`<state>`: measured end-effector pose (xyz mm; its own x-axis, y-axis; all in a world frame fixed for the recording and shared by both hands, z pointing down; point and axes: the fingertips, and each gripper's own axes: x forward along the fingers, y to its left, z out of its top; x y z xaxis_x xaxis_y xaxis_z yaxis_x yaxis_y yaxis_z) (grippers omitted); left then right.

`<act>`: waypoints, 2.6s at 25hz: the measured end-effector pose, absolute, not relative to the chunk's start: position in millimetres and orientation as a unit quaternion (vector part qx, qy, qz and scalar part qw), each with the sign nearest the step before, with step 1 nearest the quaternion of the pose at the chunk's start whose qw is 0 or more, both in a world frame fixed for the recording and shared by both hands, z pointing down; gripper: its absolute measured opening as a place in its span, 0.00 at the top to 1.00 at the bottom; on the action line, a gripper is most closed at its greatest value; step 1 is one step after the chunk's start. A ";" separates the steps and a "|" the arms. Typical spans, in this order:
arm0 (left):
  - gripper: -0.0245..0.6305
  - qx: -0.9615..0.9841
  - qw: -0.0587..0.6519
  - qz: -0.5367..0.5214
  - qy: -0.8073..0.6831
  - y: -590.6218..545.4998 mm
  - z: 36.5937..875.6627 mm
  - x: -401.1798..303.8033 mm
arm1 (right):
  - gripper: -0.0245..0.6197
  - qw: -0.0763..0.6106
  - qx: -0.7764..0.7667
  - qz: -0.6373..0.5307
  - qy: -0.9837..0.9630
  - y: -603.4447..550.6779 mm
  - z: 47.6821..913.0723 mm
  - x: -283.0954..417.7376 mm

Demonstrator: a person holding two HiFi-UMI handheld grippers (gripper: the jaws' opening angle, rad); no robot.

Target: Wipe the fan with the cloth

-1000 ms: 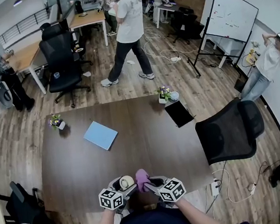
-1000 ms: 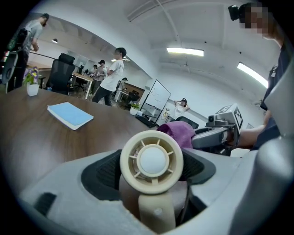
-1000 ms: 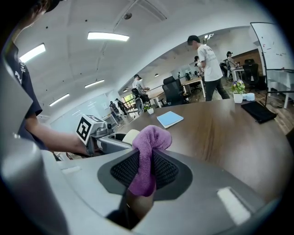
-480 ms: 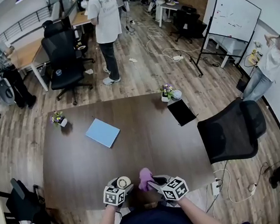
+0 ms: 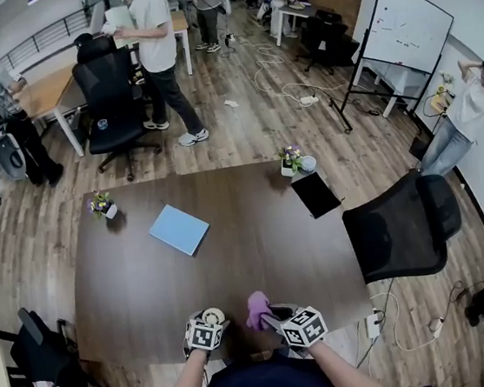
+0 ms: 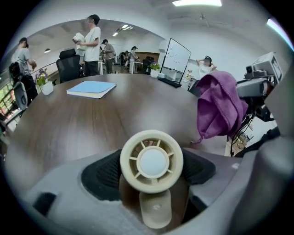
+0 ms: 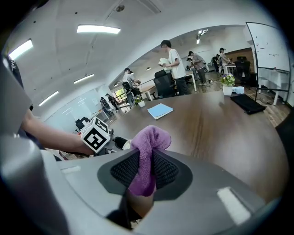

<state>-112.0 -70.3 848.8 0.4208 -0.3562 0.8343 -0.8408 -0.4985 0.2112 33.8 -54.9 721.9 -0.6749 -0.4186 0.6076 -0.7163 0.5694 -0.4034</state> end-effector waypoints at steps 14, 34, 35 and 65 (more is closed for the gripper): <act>0.38 0.746 0.327 0.445 -0.372 -65.5 877.1 -115.4 | 0.82 0.261 0.346 0.340 -0.835 -54.2 742.7 45.7; 0.35 0.776 0.353 0.277 -0.443 -77.8 818.5 -125.3 | 0.81 0.315 0.330 0.351 -0.818 -45.6 779.6 44.8; 0.35 0.778 0.353 0.266 -0.447 -78.6 812.6 -127.6 | 0.81 0.317 0.329 0.350 -0.818 -46.7 781.2 43.1; 0.97 0.791 0.275 0.057 -0.544 -61.6 702.5 -155.1 | 0.79 0.416 0.306 0.295 -0.804 -50.5 826.7 37.1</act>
